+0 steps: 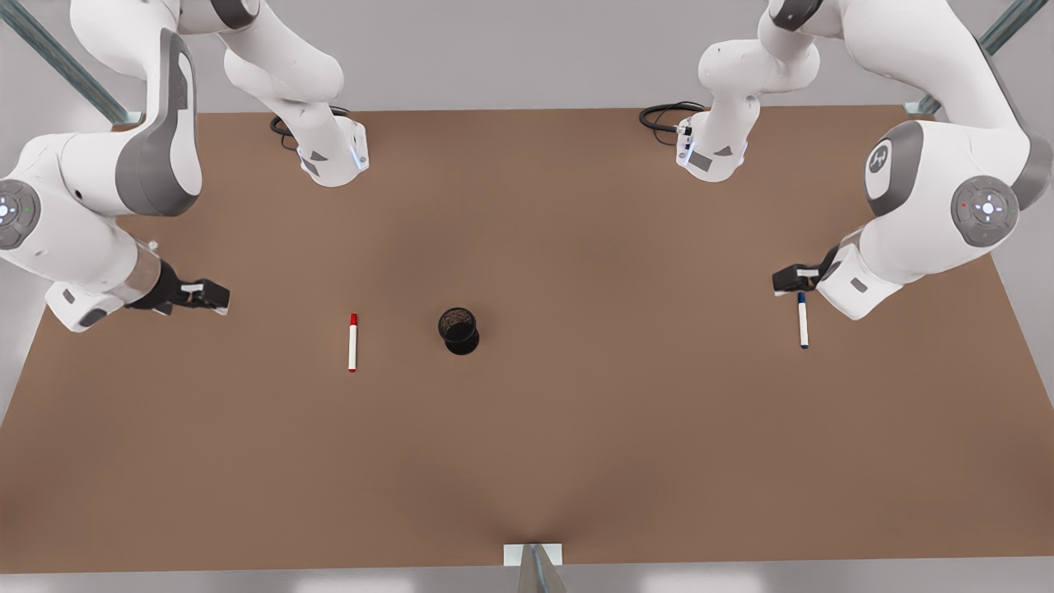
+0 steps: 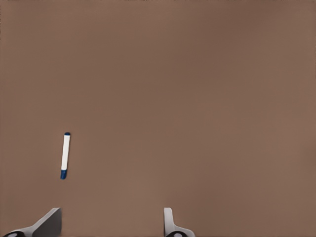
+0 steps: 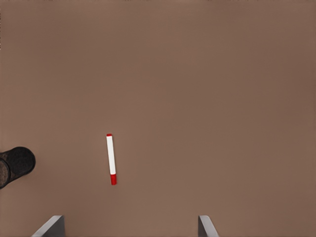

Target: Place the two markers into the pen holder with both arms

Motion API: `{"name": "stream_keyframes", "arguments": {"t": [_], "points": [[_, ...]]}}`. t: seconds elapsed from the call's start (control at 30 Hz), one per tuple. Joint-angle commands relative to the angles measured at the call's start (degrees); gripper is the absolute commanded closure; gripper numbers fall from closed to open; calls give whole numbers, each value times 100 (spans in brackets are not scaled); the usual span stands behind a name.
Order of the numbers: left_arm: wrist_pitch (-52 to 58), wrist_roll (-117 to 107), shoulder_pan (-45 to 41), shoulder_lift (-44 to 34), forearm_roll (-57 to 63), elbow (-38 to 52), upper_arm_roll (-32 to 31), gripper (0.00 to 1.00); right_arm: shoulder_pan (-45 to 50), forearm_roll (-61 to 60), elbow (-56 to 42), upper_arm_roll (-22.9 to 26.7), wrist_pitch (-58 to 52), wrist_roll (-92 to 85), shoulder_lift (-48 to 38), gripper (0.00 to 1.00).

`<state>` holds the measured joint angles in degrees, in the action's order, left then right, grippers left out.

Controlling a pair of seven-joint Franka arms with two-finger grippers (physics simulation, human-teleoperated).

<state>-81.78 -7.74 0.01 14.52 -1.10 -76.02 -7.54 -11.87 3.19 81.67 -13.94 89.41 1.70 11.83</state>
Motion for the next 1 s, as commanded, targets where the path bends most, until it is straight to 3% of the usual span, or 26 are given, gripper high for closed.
{"name": "stream_keyframes", "arguments": {"t": [0.0,0.1,0.2,0.33,0.47,0.57,0.83,0.97], "points": [[-400,36,-10,-2,22,-44,7,0,1,-2,-2,-3,411,103,12,0],[-1558,1238,8,24,-31,-1018,744,0,9,-2,6,-38,524,129,73,0],[-3571,2152,43,130,-268,-2407,1386,0,71,-2,690,-240,1296,191,82,0],[-5401,3841,228,508,-268,-3472,1615,0,159,-2,1729,-328,2923,278,627,0],[-6395,4896,412,903,-268,-3903,1659,0,238,33,1861,-346,3486,691,1224,0],[-6447,5292,404,982,-268,-4149,1694,0,378,420,1878,-337,3909,1086,1664,0],[-6465,5292,421,1141,-936,-4430,1694,0,537,429,3074,-337,4752,1641,1444,1],[-6465,5265,491,1228,-998,-4448,1694,0,519,420,3206,-337,4858,1650,1462,1]]}}
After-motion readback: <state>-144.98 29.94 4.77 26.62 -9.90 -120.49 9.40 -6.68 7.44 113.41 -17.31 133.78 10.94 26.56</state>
